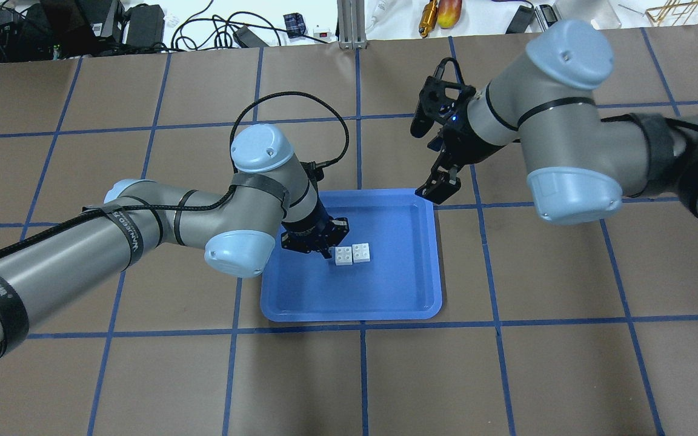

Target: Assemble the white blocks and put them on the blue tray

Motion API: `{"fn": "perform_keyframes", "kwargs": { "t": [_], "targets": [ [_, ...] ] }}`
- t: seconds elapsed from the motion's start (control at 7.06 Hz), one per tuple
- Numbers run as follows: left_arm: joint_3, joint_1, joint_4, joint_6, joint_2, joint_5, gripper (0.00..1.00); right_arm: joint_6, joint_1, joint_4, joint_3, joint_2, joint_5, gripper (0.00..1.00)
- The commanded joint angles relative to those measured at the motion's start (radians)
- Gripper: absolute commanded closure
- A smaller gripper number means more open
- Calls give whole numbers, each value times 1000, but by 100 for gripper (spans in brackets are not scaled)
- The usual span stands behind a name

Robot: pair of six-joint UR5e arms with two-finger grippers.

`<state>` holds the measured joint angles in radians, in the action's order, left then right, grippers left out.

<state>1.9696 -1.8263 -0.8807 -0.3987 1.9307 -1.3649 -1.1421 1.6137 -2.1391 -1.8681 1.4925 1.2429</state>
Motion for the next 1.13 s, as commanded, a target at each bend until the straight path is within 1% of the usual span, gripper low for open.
{"fn": "perform_keyframes", "kwargs": {
  "t": [0.0, 0.14, 0.28, 0.42, 0.57, 0.71, 0.85, 0.99],
  "targets": [
    [-1, -22, 2, -38, 8, 0, 100, 131, -12, 204, 136, 81, 197, 0],
    [-1, -22, 8, -39, 11, 0, 100, 175, -9, 332, 202, 110, 243, 0],
    [-1, -24, 14, -46, 11, 3, 100, 308, -6, 359, 226, 156, 257, 0],
    [-1, -25, 16, -49, 11, 13, 100, 461, -5, 361, 219, 187, 256, 0],
    [-3, -24, 16, -45, 10, 12, 100, 575, -5, 360, 218, 174, 268, 0],
    [-6, -24, 17, -34, 8, 12, 100, 688, -5, 363, 231, 170, 346, 0],
    [-18, -24, 16, -34, 8, 12, 100, 720, -5, 405, 237, 175, 369, 0],
    [-29, -24, 16, -34, 2, 10, 100, 865, -1, 409, 263, 160, 348, 0]
  ]
}}
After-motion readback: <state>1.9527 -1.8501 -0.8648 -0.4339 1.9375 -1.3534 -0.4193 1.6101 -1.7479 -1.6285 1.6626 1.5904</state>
